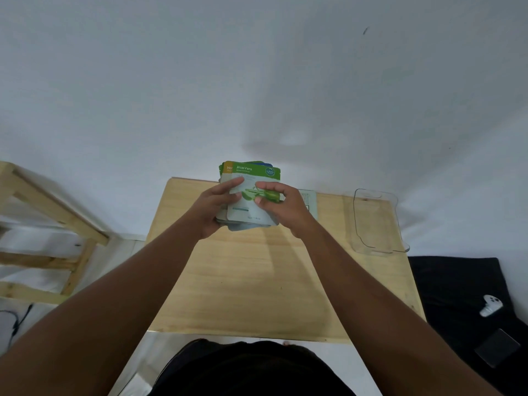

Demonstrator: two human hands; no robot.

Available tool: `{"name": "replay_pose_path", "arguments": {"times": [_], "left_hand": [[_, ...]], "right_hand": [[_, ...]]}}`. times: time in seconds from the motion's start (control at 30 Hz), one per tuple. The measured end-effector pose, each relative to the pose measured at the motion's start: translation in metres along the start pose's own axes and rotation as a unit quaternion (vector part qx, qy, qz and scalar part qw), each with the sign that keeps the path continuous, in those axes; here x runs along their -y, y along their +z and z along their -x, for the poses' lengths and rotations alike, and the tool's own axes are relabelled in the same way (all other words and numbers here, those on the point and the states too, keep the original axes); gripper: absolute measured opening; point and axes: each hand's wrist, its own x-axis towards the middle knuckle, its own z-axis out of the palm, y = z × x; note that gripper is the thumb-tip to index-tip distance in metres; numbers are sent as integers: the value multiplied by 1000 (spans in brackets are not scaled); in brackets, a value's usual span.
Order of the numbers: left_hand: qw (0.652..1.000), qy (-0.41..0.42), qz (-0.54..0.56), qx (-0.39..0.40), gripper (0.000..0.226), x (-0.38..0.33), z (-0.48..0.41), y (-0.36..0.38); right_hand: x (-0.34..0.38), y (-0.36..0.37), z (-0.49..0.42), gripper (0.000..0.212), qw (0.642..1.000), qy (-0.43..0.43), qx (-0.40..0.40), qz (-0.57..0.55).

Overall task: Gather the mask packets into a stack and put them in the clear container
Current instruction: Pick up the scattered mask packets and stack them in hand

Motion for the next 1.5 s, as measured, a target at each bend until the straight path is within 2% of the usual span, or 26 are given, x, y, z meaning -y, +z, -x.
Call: {"name": "replay_pose_path", "arguments": {"times": [0.1, 0.2, 0.27, 0.33, 0.37, 0.43, 0.53, 0.6, 0.67, 0.8, 0.87, 0.93, 1.07, 1.17, 1.23, 1.4, 1.47, 1.5], "left_hand": [[1000, -1, 4, -27, 44, 6, -9, 3], [998, -15, 11, -58, 44, 17, -18, 0], [997, -21, 16, -76, 44, 27, -23, -1], [995, -25, 25, -97, 45, 38, -27, -2], [993, -26, 32, -108, 45, 43, -29, -2], [991, -25, 46, -127, 45, 52, -30, -3], [988, -26, 59, -142, 42, 64, -28, -5], [987, -28, 59, -148, 41, 69, -27, -8], [986, -31, 59, -155, 42, 73, -27, -10], [985, -30, 63, -158, 42, 76, -23, -11], [985, -27, 66, -158, 42, 75, -21, -11], [985, -26, 65, -157, 41, 73, -18, -11], [986, -21, 63, -154, 41, 67, -12, -15], [986, -24, 57, -156, 41, 63, -6, -16], [986, -26, 57, -157, 41, 61, -3, -18], [987, -25, 53, -149, 42, 57, 5, -20], [987, -29, 59, -146, 43, 58, 8, -22], [987, -32, 60, -146, 44, 58, 10, -22]], "right_hand": [[-6, -8, -7, 15, 999, 6, 0, -34], [-24, -24, -20, 28, 990, 71, -53, -114], [-50, -41, -34, 32, 983, 88, -132, -90], [-81, -57, -45, 27, 979, 75, -184, 31], [-96, -64, -49, 22, 975, 66, -183, 110], [-124, -75, -57, 21, 957, 57, -126, 255], [-147, -84, -69, 45, 924, 41, -38, 377], [-153, -86, -78, 56, 885, 33, -2, 465], [-156, -85, -85, 57, 841, 22, 34, 539], [-159, -80, -82, 39, 765, -16, 31, 643], [-163, -77, -77, 34, 739, -43, 19, 672], [-166, -73, -72, 33, 736, -58, 15, 674], [-161, -70, -62, 35, 761, -58, 9, 646], [-146, -65, -56, 24, 805, -81, -24, 587], [-134, -62, -54, 21, 822, -70, -41, 563], [-137, -76, -43, 30, 794, 67, -10, 604], [-145, -78, -33, 26, 792, 90, -28, 603], [-150, -76, -29, 26, 779, 82, -27, 622]]}}
